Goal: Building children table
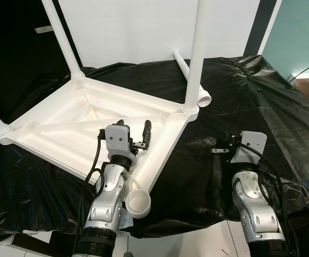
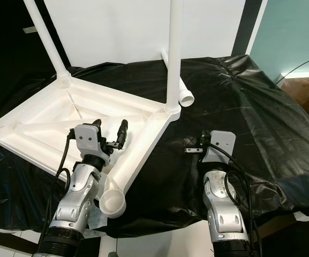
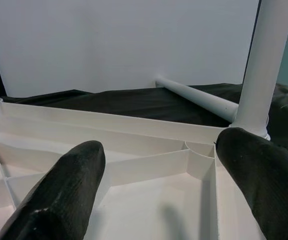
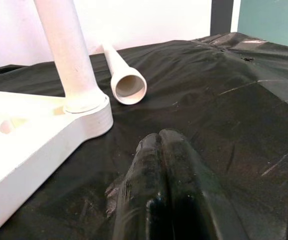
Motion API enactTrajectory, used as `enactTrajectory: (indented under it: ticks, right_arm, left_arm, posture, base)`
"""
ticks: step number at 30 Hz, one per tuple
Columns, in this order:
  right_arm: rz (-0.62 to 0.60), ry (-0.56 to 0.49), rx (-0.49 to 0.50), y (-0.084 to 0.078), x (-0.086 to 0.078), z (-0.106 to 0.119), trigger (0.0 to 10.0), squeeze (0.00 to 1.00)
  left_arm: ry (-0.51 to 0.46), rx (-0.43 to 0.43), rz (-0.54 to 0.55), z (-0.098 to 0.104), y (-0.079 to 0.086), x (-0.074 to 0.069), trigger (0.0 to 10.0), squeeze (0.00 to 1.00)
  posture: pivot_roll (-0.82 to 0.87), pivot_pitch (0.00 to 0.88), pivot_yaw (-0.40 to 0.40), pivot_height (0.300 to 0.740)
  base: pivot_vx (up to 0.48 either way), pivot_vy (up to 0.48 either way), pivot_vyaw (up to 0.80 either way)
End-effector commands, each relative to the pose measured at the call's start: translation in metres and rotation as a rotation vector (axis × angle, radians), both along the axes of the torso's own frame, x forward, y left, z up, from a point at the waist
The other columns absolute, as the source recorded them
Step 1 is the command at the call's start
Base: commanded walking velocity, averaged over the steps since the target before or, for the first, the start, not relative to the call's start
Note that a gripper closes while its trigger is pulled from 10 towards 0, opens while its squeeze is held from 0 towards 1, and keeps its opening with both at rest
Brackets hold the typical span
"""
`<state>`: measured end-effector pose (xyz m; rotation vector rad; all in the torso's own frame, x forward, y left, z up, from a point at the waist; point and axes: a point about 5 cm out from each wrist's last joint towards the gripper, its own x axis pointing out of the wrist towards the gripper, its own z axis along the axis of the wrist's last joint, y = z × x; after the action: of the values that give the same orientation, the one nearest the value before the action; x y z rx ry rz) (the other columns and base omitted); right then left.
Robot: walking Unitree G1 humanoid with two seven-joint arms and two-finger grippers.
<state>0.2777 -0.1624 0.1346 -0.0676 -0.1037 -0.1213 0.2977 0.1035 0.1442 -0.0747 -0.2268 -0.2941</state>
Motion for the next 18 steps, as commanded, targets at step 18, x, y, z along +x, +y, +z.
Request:
enactTrajectory:
  ticks: [18]
  right_arm:
    - [-0.021, -0.011, -0.012, -0.003, 0.0054, 0.0022, 10.0, 0.0]
  left_arm:
    - [0.012, 0.019, -0.042, -0.0048, -0.0071, 0.0022, 10.0, 0.0]
  posture:
    - [-0.07, 0.0, 0.021, 0.74]
  base:
    - [0.0, 0.0, 0.0]
